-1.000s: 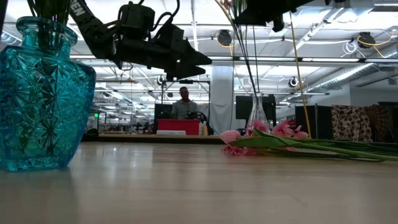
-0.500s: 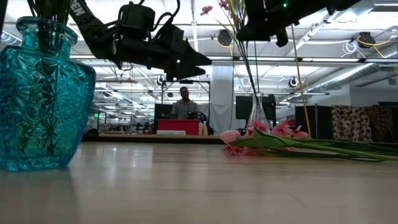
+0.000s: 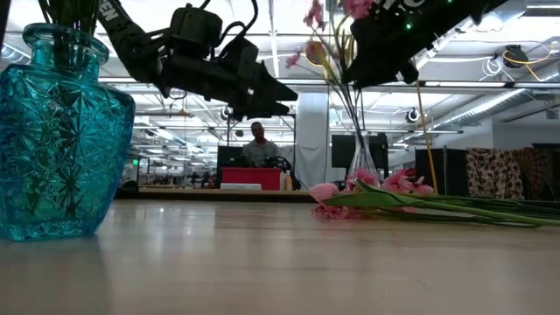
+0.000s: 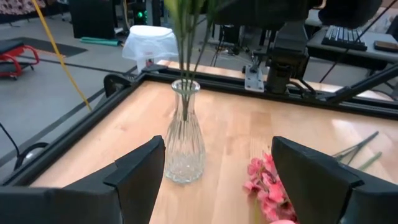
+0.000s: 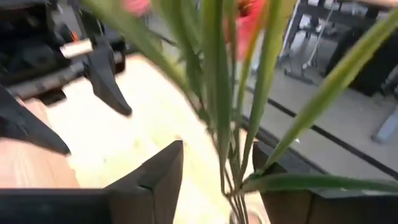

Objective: Sort flowers into vase by color
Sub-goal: Put the left pink flower into the transparent vase, then put the pink flower into the transparent vase

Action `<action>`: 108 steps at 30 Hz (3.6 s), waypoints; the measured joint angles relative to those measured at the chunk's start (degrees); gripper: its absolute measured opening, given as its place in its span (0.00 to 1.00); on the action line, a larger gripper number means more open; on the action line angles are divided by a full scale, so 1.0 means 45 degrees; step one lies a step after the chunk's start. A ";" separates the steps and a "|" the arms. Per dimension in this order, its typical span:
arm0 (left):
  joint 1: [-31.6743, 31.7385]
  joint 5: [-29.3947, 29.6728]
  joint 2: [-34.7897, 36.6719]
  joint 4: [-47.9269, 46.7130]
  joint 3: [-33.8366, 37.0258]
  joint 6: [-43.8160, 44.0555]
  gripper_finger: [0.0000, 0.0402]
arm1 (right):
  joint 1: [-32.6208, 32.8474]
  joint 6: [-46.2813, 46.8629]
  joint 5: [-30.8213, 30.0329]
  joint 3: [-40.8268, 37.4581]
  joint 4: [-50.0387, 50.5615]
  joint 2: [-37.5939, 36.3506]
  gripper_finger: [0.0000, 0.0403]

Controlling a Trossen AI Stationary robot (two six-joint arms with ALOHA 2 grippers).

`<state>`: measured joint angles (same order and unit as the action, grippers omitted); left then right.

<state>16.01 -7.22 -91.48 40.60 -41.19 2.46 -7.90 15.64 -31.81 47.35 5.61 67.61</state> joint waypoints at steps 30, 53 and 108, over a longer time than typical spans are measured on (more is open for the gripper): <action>-0.0015 -0.0001 0.0000 -0.0857 0.0000 0.0011 0.74 | 0.2343 0.5904 0.1259 0.0000 0.8464 -0.2113 0.70; -0.0341 -0.0005 0.0000 -0.0938 0.0000 0.0048 0.74 | 0.8600 0.6953 0.2157 0.0000 0.5072 0.4459 0.47; -0.1264 0.0146 0.0000 -0.0855 0.0000 0.0395 0.74 | 0.7602 0.9412 0.2115 -0.0481 0.6174 0.4318 0.42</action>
<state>10.33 -6.57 -91.48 36.76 -41.19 4.23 26.31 58.00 -22.30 45.19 33.39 87.05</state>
